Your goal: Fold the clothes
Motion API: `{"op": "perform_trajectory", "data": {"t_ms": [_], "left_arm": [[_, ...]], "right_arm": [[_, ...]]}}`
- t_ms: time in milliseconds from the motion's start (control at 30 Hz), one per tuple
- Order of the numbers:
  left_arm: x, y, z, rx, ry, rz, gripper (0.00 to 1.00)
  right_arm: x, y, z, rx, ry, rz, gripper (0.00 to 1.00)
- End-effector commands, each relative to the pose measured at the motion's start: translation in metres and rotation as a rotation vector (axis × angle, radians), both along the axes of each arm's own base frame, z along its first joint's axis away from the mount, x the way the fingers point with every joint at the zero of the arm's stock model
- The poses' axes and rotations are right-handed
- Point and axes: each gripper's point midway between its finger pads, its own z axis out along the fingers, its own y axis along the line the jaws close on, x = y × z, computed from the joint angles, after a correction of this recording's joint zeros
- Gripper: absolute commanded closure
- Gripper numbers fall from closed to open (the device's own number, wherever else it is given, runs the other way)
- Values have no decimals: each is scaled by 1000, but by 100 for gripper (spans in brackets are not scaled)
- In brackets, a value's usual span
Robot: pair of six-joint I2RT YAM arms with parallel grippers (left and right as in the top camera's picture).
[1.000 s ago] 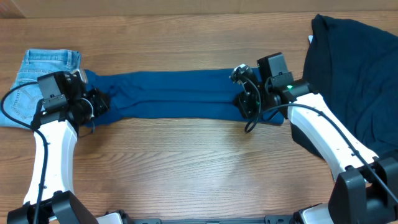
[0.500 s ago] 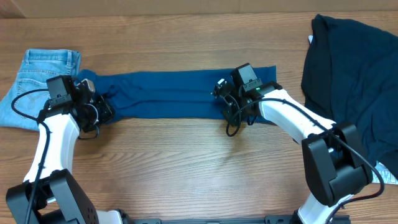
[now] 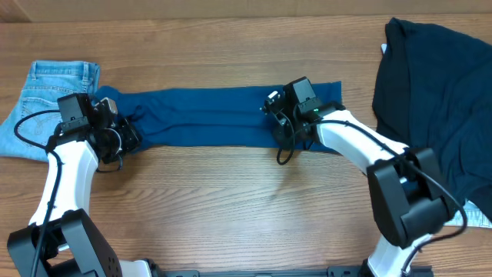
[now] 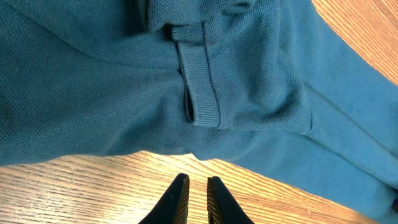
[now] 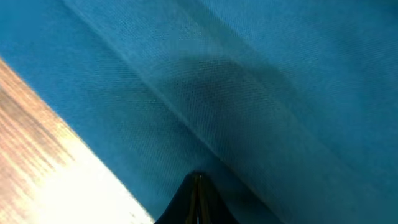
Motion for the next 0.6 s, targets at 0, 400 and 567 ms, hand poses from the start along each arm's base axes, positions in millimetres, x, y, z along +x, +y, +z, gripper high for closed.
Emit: {"op": "perform_trajectory", "data": {"t_ms": [0,400,567], "left_arm": [[-4,-5,-7,-6,18,-28,85],[-6,-5,-7,-7,24,-28,85],[-6,-5,-8,-2,27,-25,85]], "right_arm": [[14,-13,-18,-58,-15,-100,96],[57,-37,1,-113,-167,-335,96],[77,-88,6,-153,-208,-562,88]]}}
